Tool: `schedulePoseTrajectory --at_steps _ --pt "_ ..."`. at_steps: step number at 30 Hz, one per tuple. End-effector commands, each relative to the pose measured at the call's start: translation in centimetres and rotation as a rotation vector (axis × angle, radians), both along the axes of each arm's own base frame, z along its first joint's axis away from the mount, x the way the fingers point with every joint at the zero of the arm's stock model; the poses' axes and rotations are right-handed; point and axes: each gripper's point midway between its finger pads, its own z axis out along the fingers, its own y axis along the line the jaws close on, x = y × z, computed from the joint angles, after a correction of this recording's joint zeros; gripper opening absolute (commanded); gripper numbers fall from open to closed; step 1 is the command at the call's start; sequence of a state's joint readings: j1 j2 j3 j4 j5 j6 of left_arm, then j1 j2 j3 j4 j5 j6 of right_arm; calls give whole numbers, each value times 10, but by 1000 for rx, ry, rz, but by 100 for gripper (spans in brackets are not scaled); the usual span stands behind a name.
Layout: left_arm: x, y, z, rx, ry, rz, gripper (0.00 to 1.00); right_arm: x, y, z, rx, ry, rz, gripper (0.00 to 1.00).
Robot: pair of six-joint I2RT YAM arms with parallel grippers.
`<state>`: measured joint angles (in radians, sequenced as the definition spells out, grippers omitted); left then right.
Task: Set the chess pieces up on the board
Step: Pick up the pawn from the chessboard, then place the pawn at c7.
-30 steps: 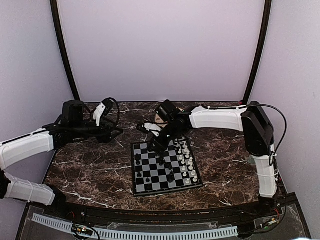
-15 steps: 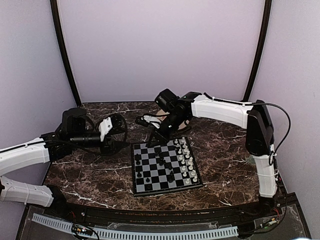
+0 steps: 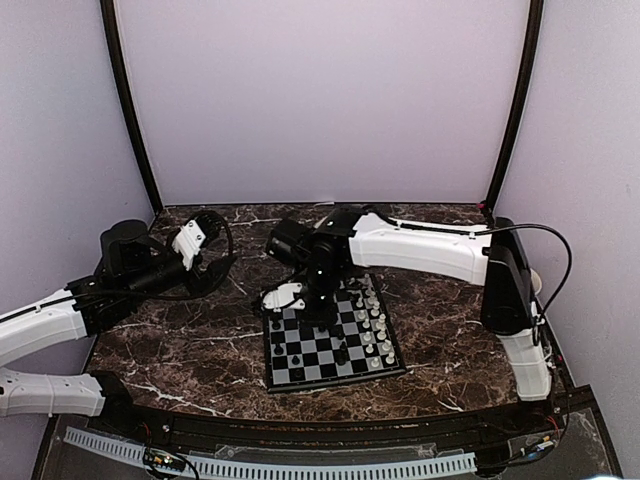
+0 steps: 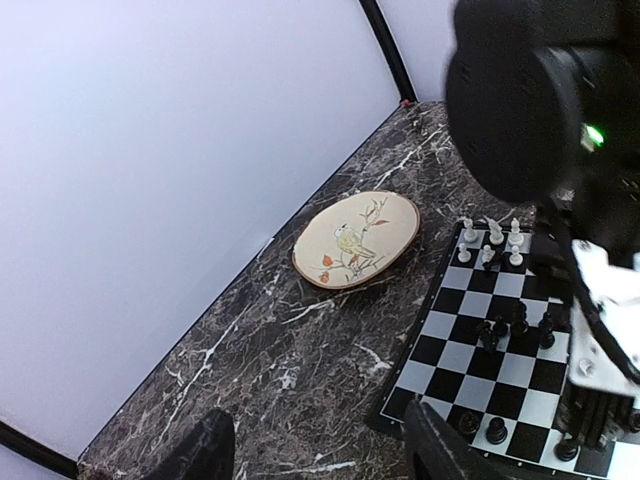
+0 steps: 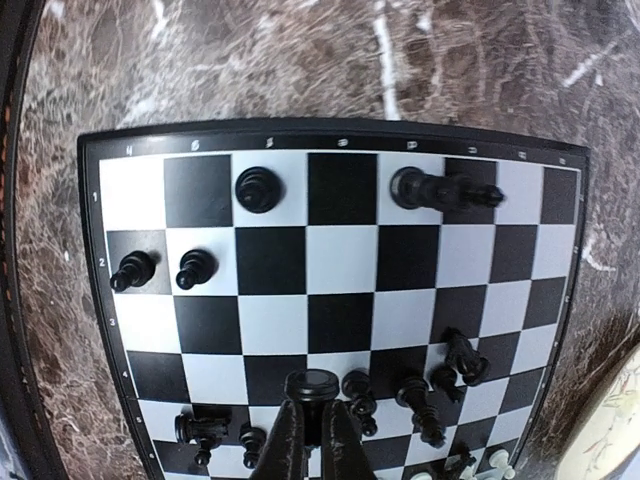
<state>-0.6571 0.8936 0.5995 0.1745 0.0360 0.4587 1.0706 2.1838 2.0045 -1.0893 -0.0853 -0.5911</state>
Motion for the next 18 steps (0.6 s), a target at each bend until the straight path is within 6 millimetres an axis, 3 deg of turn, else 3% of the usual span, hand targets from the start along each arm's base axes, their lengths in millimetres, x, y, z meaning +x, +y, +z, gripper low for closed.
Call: schedulePoseTrajectory --at_steps 1,18 --pt "2 11 12 -52 -36 53 60 -1 -16 -20 -197 -155 143 4" --pt "-2 8 12 -75 -27 27 60 -9 -38 -51 -544 -336 266 5"
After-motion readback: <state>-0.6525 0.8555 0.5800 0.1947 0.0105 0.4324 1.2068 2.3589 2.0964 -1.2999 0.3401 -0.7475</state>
